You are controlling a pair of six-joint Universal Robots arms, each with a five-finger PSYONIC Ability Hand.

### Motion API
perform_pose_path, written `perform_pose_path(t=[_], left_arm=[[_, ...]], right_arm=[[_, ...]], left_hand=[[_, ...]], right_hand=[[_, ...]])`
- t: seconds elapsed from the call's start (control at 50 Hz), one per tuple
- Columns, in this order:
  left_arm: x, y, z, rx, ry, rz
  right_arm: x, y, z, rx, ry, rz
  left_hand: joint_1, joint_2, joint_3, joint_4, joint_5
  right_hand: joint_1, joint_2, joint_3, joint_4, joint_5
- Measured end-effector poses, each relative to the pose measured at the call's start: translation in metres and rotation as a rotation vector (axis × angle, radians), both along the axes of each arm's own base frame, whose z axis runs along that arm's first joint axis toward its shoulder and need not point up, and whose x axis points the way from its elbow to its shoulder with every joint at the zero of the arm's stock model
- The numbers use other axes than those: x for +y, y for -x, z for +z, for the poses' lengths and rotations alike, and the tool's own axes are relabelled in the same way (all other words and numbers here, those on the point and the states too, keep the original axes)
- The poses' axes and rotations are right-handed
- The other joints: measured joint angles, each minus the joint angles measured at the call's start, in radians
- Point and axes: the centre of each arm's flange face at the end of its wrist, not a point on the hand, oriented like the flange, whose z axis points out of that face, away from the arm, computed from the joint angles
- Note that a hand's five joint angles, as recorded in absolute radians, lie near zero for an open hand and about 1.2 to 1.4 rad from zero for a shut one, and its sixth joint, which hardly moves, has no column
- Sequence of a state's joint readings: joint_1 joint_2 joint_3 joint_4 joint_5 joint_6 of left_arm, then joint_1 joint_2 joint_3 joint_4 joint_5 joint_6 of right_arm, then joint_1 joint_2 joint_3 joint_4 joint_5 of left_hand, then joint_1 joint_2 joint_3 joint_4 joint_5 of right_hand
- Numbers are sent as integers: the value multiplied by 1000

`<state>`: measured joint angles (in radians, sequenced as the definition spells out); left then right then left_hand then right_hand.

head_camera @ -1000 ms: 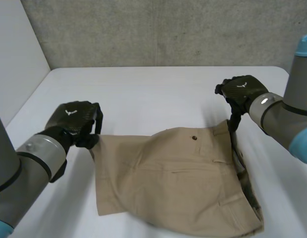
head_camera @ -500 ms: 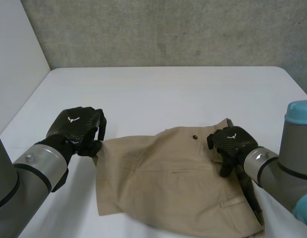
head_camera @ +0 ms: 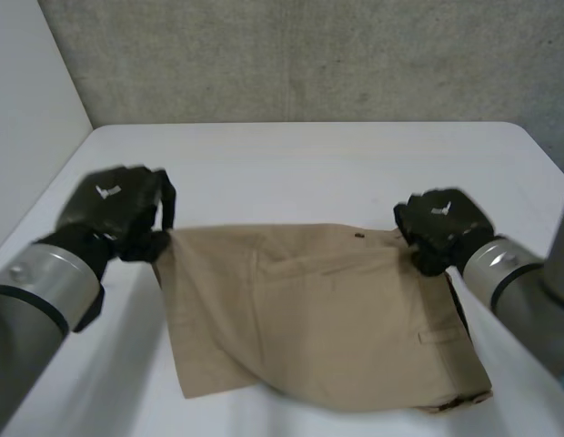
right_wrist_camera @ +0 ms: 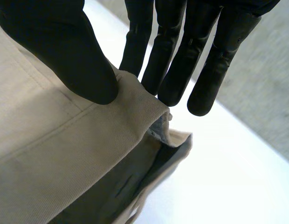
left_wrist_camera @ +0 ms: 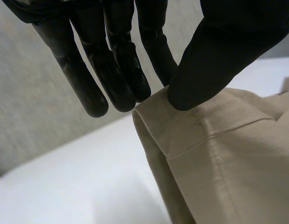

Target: Fold the shorts.

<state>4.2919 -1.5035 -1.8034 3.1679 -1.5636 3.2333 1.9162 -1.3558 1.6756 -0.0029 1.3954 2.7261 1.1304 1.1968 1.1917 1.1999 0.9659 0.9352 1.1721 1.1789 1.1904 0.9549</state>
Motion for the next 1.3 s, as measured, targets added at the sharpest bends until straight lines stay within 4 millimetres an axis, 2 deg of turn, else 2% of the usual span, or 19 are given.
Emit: perform_pose_path(t=[0.08, 0.18, 0.32, 0.42, 0.52, 0.64, 0.66, 0.7, 0.72, 0.8, 0.82, 0.84, 0.86, 0.88, 0.92, 0.96, 0.98, 1.12, 1.3], left_arm=[[3, -6, 24, 34, 77, 12], [11, -10, 30, 40, 96, 14], [13, -12, 4, -2, 7, 14], [-1, -7, -14, -27, -48, 15], [-38, 6, -11, -22, 10, 20], [-103, 30, 21, 53, 234, 42], [-123, 37, 31, 82, 306, 56], [-123, 37, 31, 82, 306, 56], [-148, 46, 40, 116, 384, 75], [-188, 61, 40, 170, 503, 96], [-192, 63, 39, 177, 519, 97], [-202, 67, 36, 192, 552, 100], [-206, 69, 34, 199, 568, 100], [-210, 70, 31, 205, 585, 100], [-217, 74, 25, 217, 619, 98], [-220, 76, 16, 214, 633, 93], [-220, 77, 11, 209, 635, 89], [-207, 76, -4, 160, 601, 63], [-153, 68, -9, 88, 444, 22]], right_arm=[[13, 4, 35, -5, 20, 5], [27, 11, 57, 28, -17, 23], [27, 22, 53, 184, -61, 70], [5, 18, 44, 226, -36, 92], [-26, 9, 50, 187, 76, 81], [-85, -11, 86, 22, 387, 29], [-103, -17, 96, -28, 482, 14], [-103, -17, 96, -28, 482, 14], [-122, -25, 103, -78, 581, 6], [-146, -43, 96, -106, 684, 9], [-152, -46, 91, -102, 699, 7], [-157, -50, 85, -92, 713, 2], [-159, -53, 81, -83, 719, -3], [-161, -55, 77, -74, 724, -7], [-164, -58, 69, -51, 727, -21], [-165, -59, 61, -23, 717, -41], [-165, -58, 59, -15, 711, -48], [-148, -47, 54, 12, 619, -87], [-99, -23, 36, 75, 322, -60]], left_hand=[[0, 0, 0, 0, 0], [0, 0, 0, 0, 0], [0, 0, 0, 0, 0], [0, 1, 0, 0, 0], [0, 1, 2, 0, 0], [0, 2, 2, 3, 0], [0, 2, 2, 3, 0], [0, 2, 2, 3, 0], [0, 2, 3, 4, 0], [-20, -43, -33, -35, -20], [-178, -222, -200, -207, -160], [-178, -222, -200, -207, -160], [-601, -578, -567, -582, -529], [-649, -639, -607, -624, -571], [-825, -809, -797, -802, -744], [-825, -809, -797, -802, -744], [-936, -984, -975, -990, -918], [-936, -997, -982, -997, -920], [-936, -997, -982, -997, -920]], right_hand=[[0, 0, 0, 0, 8], [0, 0, 0, 0, 8], [0, 0, 0, 0, 8], [0, 0, 0, 0, 8], [0, 0, 0, 0, 8], [0, 0, 0, 0, 8], [0, 0, 0, 0, 8], [0, 0, 0, 0, 8], [0, 0, 0, 0, 8], [-1, -5, -6, -3, 6], [-1, -5, -6, -3, 6], [-540, -609, -585, -588, -537], [-540, -609, -585, -588, -537], [-713, -888, -883, -890, -830], [-736, -949, -961, -959, -891], [-736, -949, -961, -959, -891], [-736, -955, -967, -961, -894], [-736, -955, -967, -960, -894], [-736, -955, -967, -961, -893]])
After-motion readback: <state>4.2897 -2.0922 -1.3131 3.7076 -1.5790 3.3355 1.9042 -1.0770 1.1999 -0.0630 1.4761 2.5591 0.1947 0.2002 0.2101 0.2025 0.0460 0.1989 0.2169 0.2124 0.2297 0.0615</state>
